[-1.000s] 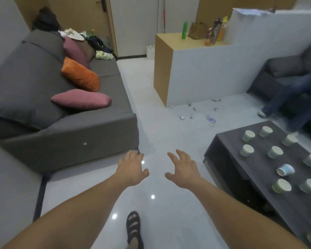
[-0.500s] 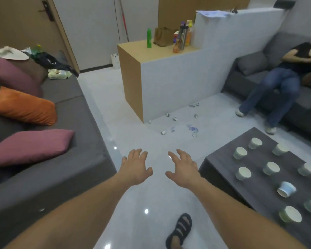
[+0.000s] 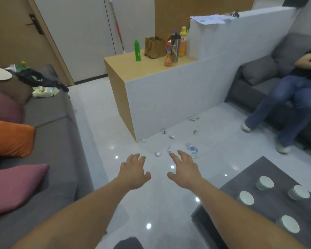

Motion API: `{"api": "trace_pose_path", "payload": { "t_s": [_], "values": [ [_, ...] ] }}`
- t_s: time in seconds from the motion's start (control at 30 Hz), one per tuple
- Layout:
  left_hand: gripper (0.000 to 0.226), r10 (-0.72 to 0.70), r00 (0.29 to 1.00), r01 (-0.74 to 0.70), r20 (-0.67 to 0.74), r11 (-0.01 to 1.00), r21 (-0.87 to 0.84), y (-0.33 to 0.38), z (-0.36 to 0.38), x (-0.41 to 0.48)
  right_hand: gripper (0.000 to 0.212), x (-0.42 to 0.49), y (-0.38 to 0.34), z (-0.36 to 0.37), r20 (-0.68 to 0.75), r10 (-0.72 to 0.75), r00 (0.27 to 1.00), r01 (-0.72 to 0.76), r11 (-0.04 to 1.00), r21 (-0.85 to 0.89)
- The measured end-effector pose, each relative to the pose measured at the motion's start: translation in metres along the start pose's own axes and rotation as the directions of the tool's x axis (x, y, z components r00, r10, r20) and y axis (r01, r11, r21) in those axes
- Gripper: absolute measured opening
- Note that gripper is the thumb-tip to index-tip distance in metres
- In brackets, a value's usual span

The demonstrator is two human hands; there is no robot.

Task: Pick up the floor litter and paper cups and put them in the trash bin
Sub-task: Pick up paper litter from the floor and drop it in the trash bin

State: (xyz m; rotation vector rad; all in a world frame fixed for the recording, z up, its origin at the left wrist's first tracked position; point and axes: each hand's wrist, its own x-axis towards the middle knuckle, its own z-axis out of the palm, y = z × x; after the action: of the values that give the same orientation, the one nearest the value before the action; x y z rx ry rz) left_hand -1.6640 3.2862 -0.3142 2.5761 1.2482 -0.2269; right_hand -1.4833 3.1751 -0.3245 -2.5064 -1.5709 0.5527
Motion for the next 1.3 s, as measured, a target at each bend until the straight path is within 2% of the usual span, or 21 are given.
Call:
{"api": "trace_pose_path", "payload": {
  "t_s": [0.5, 0.8, 1.03, 1.3],
  "values": [
    [0.070, 0.086, 0.993, -0.082, 0.084, 0.996, -0.042, 0.032, -0.021, 0.307, 0.078, 0.265, 0.088, -0.049, 0.108, 0.086, 0.990, -0.085, 0.996, -0.021],
    [0.068, -0.006, 0.976, 0.021, 0.218, 0.998, -0.067, 0.027, 0.000, 0.438, 0.080, 0.405, 0.134, -0.029, 0.276, 0.062, 0.959, -0.069, 0.998, 0.014],
    [0.069, -0.190, 0.909, 0.250, 0.371, 0.961, -0.121, 0.026, 0.078, 0.538, 0.079, 0.542, 0.202, 0.040, 0.475, -0.018, 0.880, 0.007, 1.000, 0.025],
    [0.066, -0.300, 0.854, 0.406, 0.425, 0.895, -0.184, 0.003, 0.260, 0.671, 0.078, 0.721, 0.285, 0.209, 0.549, -0.050, 0.835, 0.071, 0.997, -0.017]
  ]
}}
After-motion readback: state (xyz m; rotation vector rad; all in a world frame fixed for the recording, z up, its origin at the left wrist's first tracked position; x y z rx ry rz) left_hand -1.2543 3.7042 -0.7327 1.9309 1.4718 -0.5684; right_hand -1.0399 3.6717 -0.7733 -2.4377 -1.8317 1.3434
